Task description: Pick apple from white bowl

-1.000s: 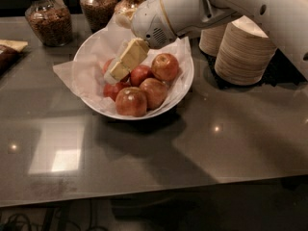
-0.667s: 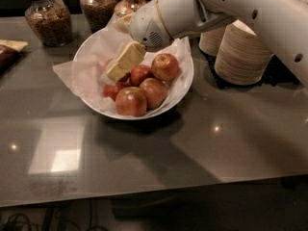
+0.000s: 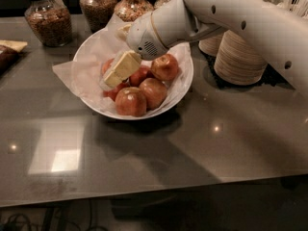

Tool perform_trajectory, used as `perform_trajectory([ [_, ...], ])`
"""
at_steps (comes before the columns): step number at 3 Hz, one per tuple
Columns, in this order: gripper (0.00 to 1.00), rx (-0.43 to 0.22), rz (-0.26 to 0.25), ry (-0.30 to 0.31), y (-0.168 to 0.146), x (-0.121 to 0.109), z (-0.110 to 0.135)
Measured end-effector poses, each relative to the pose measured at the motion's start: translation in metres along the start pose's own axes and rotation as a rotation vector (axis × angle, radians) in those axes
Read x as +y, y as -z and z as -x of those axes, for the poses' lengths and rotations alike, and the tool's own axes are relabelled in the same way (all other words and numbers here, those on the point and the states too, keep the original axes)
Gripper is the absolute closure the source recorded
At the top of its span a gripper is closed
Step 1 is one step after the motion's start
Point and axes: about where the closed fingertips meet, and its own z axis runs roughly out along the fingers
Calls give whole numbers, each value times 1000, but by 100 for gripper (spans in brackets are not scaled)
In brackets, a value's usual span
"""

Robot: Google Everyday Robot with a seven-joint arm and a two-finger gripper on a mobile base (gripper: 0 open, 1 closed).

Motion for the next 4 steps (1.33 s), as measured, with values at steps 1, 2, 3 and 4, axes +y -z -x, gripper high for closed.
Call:
perform_trajectory([
  [1,15,24,-39,-30,-6,-4,-9],
  [2,22,45,-80,-62,-9,-8,-16],
  [3,22,67,-113,-92,-11,-10,-22],
  [4,21,89,-145,-113,-14,-16,-24],
])
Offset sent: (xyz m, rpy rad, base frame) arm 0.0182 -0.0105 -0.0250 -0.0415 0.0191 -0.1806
